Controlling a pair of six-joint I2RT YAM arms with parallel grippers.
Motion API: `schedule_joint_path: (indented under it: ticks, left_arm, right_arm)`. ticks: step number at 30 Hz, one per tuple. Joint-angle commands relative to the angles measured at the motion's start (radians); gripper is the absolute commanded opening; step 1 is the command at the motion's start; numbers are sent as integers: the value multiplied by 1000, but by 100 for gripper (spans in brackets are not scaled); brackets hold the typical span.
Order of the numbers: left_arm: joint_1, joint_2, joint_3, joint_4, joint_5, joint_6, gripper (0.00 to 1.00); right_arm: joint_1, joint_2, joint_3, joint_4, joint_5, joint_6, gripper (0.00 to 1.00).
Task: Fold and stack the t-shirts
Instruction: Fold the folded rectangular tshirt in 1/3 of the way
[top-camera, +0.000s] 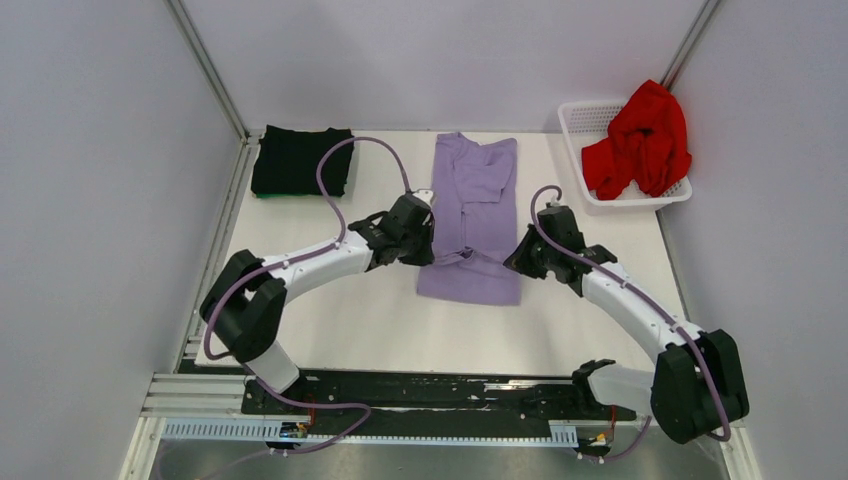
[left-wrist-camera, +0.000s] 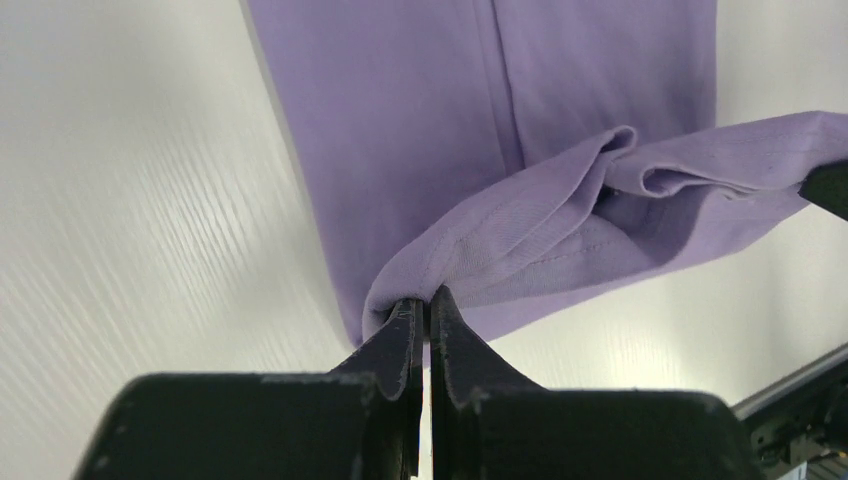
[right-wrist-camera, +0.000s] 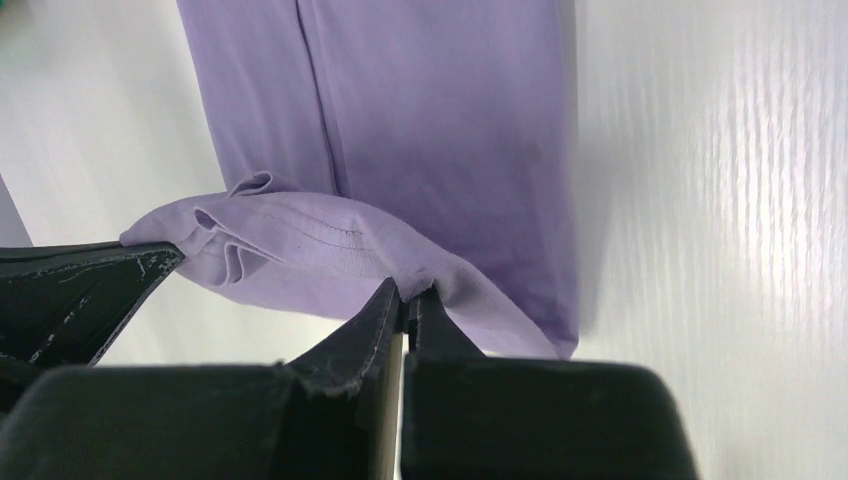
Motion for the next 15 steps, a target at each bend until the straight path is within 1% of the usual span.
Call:
schedule_joint_path:
  ticks: [1,6,11,15]
  left_arm:
    - [62,68,113,39,26,79,0]
    - [121,182,230,39,92,122,0]
    - [151,287,346,0,85,142,1]
    - [161,342,392,14,87,144,2]
  right_arm:
    - [-65,82,90,120,-26,-50,0]
    - [-122,191,164,165,-76,-75,0]
    - [-158,300,223,194,-114,-98,0]
    - [-186,380,262,222,-146,-99,0]
